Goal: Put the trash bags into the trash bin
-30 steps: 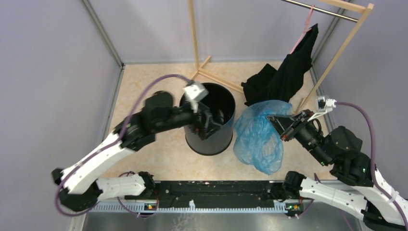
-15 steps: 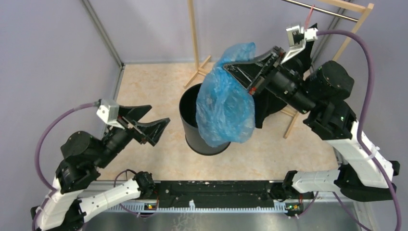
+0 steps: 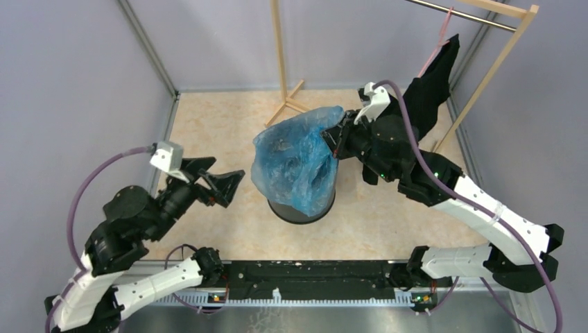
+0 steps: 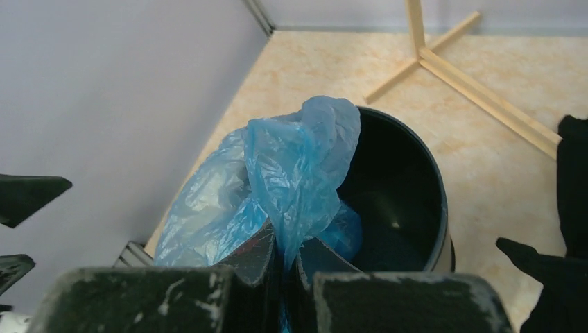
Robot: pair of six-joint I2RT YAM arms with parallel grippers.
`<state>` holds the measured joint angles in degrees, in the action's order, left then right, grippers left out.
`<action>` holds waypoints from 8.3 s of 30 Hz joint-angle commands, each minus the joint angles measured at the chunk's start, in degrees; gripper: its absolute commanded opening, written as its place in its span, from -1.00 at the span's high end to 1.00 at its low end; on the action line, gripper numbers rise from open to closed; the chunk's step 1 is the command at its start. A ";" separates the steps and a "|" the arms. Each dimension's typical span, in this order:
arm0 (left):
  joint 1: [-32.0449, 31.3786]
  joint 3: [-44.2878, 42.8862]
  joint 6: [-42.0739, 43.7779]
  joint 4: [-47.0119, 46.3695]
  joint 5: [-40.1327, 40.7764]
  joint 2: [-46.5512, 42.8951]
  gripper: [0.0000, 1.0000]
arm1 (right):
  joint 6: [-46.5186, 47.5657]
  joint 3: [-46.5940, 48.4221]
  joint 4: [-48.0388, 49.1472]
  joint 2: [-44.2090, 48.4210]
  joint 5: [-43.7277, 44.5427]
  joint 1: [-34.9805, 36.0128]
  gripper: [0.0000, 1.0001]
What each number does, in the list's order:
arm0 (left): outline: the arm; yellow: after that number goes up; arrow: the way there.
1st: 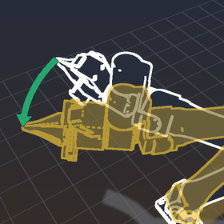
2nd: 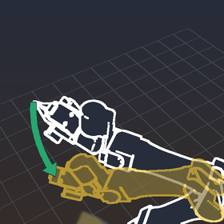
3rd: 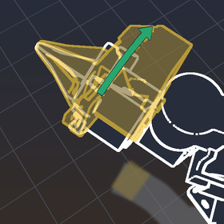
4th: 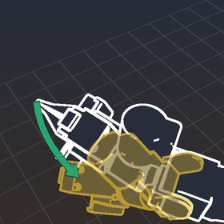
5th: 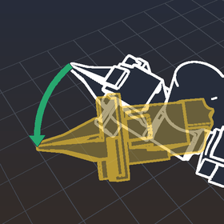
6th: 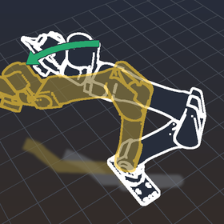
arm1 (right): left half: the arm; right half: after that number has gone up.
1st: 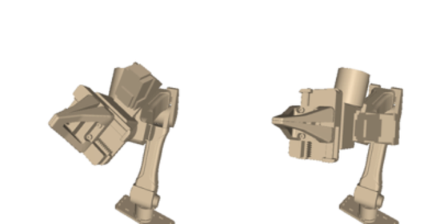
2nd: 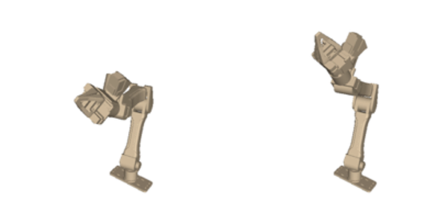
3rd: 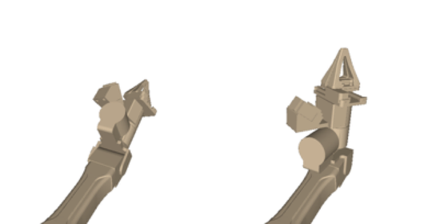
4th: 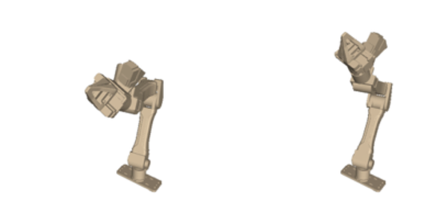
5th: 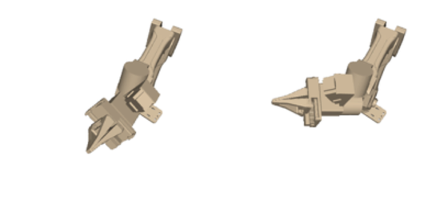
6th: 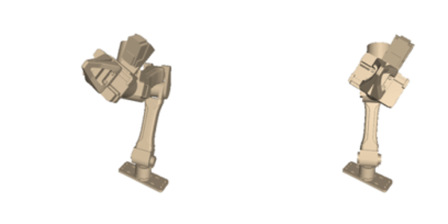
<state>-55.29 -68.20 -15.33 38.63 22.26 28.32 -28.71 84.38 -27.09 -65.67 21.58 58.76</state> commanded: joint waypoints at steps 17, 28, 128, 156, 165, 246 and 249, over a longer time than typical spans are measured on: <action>-0.36 -23.46 -1.15 -3.79 -29.77 40.64 -0.77 | 11.02 9.32 -1.80 -2.59 12.83 0.23 1.00; 0.54 -22.35 -3.99 -4.93 -15.61 42.09 0.85 | 13.35 -0.01 0.62 3.13 9.90 0.22 0.24; 20.74 -42.41 2.58 7.82 -20.31 50.97 1.00 | 39.61 -1.26 -0.26 2.32 -13.41 -7.30 -0.97; 35.91 -30.32 -6.71 3.95 -38.41 51.15 1.00 | 20.07 3.47 5.12 -7.91 -13.79 -18.42 1.00; 36.57 -6.19 -9.36 -9.78 -58.58 38.42 1.00 | 11.31 -5.61 8.21 -5.69 -44.38 -18.42 1.00; 44.65 -17.83 -5.31 -7.16 -47.12 56.49 0.86 | 10.44 4.12 -6.24 -22.77 -33.05 -34.09 0.90; 44.65 -12.78 -4.43 -7.95 -46.13 55.61 0.87 | 11.59 0.08 -5.68 -21.14 -31.81 -34.07 0.86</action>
<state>-10.92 -84.77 -20.99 32.80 -25.47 85.36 -20.05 87.15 -32.99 -88.79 -13.06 25.08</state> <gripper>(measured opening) 0.070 0.056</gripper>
